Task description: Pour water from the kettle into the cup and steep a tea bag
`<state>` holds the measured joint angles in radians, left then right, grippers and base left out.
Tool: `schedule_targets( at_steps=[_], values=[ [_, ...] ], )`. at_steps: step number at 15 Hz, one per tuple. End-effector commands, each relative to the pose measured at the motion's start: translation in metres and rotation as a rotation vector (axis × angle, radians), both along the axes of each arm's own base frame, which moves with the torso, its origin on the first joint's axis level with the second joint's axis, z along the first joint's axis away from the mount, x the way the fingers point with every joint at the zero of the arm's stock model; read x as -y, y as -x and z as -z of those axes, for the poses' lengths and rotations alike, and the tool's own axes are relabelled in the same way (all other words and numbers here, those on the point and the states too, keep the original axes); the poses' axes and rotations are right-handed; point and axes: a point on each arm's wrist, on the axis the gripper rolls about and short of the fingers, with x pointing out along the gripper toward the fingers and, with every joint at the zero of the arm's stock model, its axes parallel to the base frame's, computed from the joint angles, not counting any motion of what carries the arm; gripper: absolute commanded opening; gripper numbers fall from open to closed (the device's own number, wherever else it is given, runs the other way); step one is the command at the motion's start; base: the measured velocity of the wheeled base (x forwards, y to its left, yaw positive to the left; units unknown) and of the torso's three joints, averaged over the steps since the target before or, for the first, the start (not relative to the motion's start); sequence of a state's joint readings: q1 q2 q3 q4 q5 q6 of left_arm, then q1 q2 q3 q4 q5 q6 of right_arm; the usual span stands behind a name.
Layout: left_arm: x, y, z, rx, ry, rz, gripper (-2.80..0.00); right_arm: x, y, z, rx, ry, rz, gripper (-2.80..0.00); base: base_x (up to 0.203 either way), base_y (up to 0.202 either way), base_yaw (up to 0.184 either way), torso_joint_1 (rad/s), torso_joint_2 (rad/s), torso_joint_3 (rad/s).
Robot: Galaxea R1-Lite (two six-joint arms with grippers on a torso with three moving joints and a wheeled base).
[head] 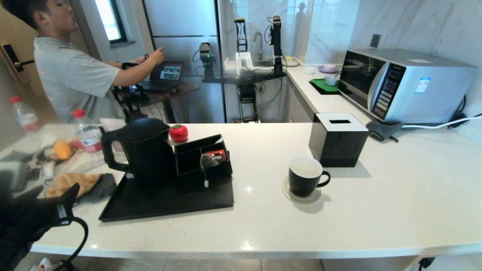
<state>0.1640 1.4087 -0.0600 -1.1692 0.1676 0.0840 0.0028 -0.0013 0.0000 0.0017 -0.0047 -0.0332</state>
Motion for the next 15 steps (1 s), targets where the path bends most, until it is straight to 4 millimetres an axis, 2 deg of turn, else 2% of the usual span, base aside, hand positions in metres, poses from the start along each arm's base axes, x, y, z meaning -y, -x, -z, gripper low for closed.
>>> schedule_targets(
  at_steps=[1, 4, 8, 11, 15],
  values=[
    [-0.005, -0.024, 0.025, -0.086, 0.013, -0.006, 0.0, 0.0, 0.0, 0.0, -0.001, 0.001, 0.0, -2.8, 0.0, 0.0, 0.0, 0.0, 0.0, 0.0],
    [-0.013, -0.055, 0.047, -0.076, 0.01, -0.018, 0.0, 0.0, 0.0, 0.0, -0.001, 0.001, 0.0, -2.8, 0.0, 0.0, 0.0, 0.0, 0.0, 0.0],
    [-0.033, -0.095, 0.054, -0.009, -0.008, -0.052, 0.0, 0.0, 0.0, 0.0, -0.001, 0.001, 0.0, -2.8, 0.0, 0.0, 0.0, 0.0, 0.0, 0.0],
    [-0.044, -0.113, 0.056, 0.016, -0.022, -0.024, 0.0, 0.0, 0.0, 0.0, -0.001, 0.001, 0.0, -2.8, 0.0, 0.0, 0.0, 0.0, 0.0, 0.0],
    [-0.049, -0.132, 0.059, 0.044, -0.029, -0.015, 0.0, 0.0, 0.0, 0.0, -0.001, 0.001, 0.0, -2.8, 0.0, 0.0, 0.0, 0.0, 0.0, 0.0]
  ],
)
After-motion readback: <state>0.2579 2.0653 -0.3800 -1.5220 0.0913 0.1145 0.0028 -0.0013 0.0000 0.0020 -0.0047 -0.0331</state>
